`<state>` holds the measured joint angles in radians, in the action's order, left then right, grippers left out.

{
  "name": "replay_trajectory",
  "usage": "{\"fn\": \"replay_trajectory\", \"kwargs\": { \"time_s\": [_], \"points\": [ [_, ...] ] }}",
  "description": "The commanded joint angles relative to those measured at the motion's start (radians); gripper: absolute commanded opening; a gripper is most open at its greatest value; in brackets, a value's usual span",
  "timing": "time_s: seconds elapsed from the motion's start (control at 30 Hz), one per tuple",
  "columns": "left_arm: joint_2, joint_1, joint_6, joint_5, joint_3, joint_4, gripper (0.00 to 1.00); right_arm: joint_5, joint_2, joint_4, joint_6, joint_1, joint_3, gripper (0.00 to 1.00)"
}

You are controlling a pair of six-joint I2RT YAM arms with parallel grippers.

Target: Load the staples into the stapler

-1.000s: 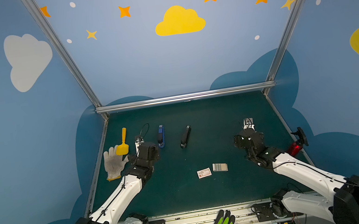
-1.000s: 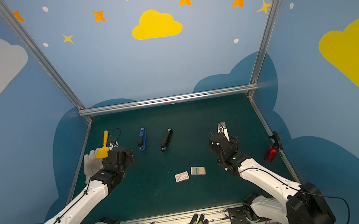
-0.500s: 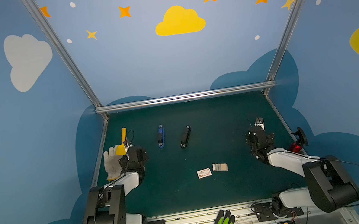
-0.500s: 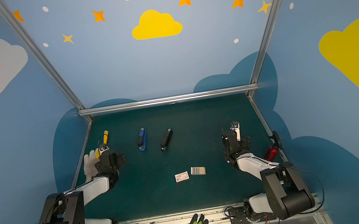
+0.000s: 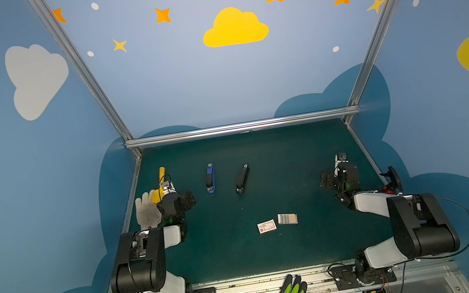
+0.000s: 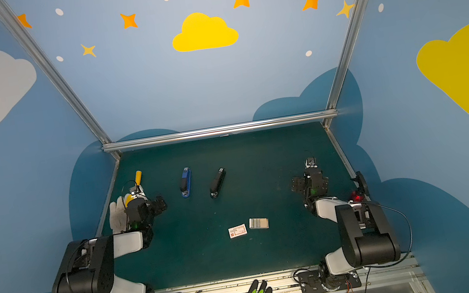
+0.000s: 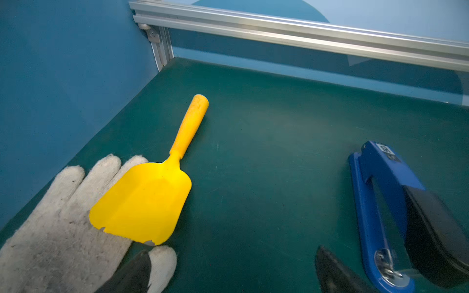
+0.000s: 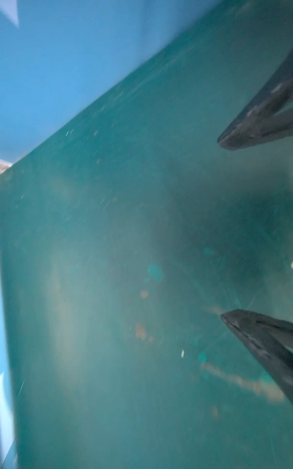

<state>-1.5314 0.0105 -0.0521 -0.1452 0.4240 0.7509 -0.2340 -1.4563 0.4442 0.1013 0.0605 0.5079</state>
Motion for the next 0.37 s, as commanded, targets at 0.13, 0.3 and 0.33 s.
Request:
{"fn": "replay_trajectory", "kwargs": {
  "time_s": [0.13, 0.3, 0.33],
  "points": [
    [0.013, -0.004, 0.012, 0.045, -0.001, -0.022, 0.99, 0.053, 0.005, -0.024, 0.015, 0.001, 0.030, 0.98],
    [0.016, -0.005, 0.012, 0.044, -0.004, -0.018, 0.99, 0.058, 0.010, -0.023, 0.015, -0.003, 0.027, 0.98],
    [0.017, -0.005, 0.012, 0.044, -0.005, -0.016, 0.99, 0.060, 0.009, -0.023, 0.016, -0.004, 0.025, 0.99]
  ]
}}
